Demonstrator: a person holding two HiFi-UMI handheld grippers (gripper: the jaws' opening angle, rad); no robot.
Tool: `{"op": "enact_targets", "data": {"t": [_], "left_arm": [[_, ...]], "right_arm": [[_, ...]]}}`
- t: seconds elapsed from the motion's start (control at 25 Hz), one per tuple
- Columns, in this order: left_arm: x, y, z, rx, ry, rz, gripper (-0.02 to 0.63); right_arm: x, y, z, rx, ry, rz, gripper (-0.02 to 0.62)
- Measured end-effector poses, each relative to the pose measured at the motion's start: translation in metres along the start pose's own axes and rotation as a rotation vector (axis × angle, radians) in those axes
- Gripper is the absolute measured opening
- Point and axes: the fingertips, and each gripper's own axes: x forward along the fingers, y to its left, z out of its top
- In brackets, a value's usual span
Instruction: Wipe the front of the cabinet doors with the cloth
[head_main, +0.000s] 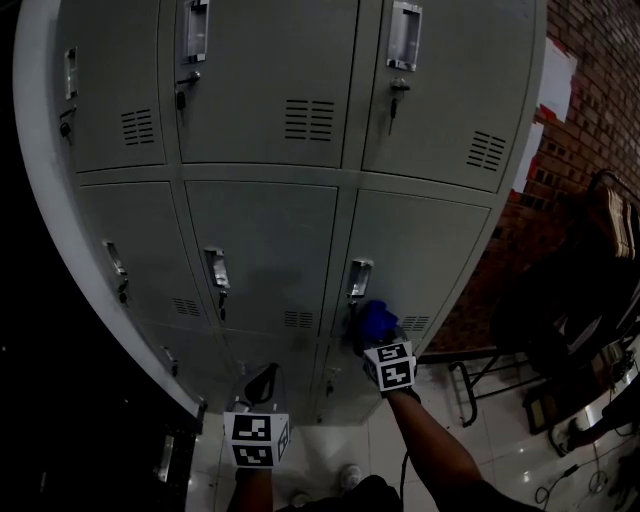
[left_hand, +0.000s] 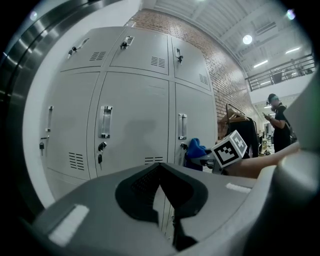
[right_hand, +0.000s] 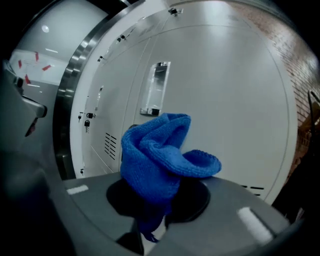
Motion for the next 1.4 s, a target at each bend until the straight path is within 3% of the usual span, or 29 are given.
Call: {"op": "enact_targets", "data": {"t": [0.4,0.56,0.72,0.96,1.4], "left_arm": [[-0.03,0.029,0.001,-0.013,-0.012,0.075,0.014],[-0.034,0.032,0.0,-0.016,-0.009,0.08,0.014],[-0.031,0.026,-0.005,-0.004,0.005,0.062,0.014],[-0.026,0.004,0.004,0.04,-0.033,-0.005,0.014],[-0.019,-0.031,0.024,0.084,-0.09,-0.084,0.014]], "right_arm": [[0.016,0.041,0.011,-0.044,-0.002,0.044,0.081],[0.005,0.041,0.013,0.038,-0.024,0.056,0.084],[-0.036,0.045,0.019,0.154,-0.095,0.053,0.084],[-0.11,0.053,0.04,0.089,-0.22,0.041,0.084],[-0.178,0.057,0.037,0.098,-0.25,0.019,0.081]]}}
